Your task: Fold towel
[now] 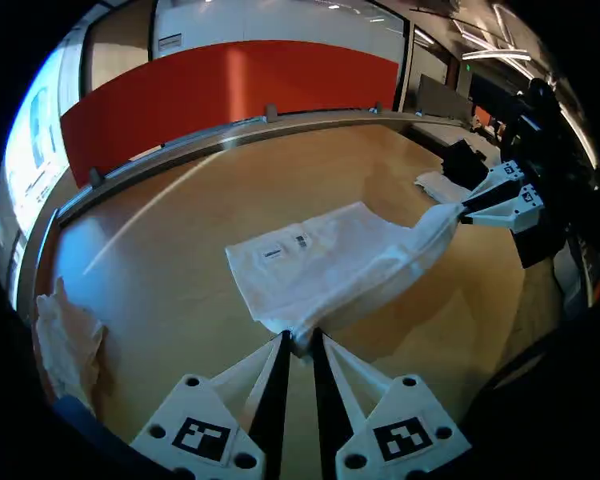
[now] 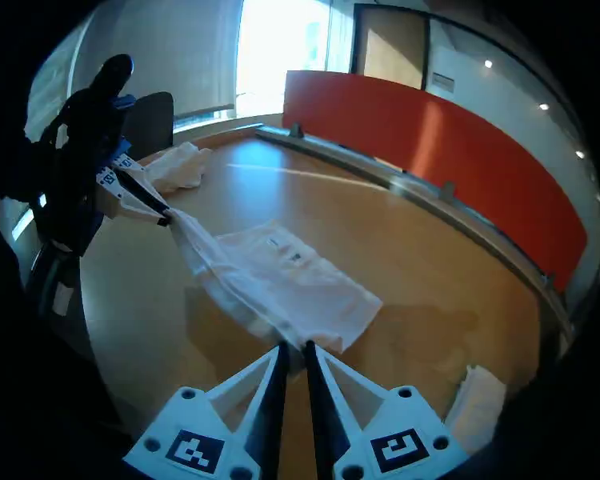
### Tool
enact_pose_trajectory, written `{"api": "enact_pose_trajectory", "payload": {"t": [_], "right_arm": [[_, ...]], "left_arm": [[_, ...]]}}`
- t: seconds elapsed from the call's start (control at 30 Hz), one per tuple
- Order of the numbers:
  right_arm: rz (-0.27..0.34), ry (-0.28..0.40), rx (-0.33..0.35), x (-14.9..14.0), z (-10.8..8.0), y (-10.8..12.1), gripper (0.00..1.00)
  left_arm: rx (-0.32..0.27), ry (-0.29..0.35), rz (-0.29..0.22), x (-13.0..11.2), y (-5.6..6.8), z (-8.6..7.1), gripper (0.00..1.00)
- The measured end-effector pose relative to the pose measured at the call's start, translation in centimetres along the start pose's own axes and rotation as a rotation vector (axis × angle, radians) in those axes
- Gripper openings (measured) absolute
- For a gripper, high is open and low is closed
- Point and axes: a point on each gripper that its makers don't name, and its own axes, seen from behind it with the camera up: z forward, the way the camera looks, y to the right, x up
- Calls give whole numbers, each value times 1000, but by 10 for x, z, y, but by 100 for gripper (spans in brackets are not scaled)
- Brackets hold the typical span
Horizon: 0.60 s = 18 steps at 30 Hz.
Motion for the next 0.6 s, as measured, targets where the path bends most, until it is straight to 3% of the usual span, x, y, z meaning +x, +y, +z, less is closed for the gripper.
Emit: {"api": "enact_pose_trajectory", "payload": {"t": [0.6], "right_arm": [[-11, 3, 7, 17, -37, -3, 17]], "left_arm": [[-29, -16, -36, 10, 25, -43, 19]]}}
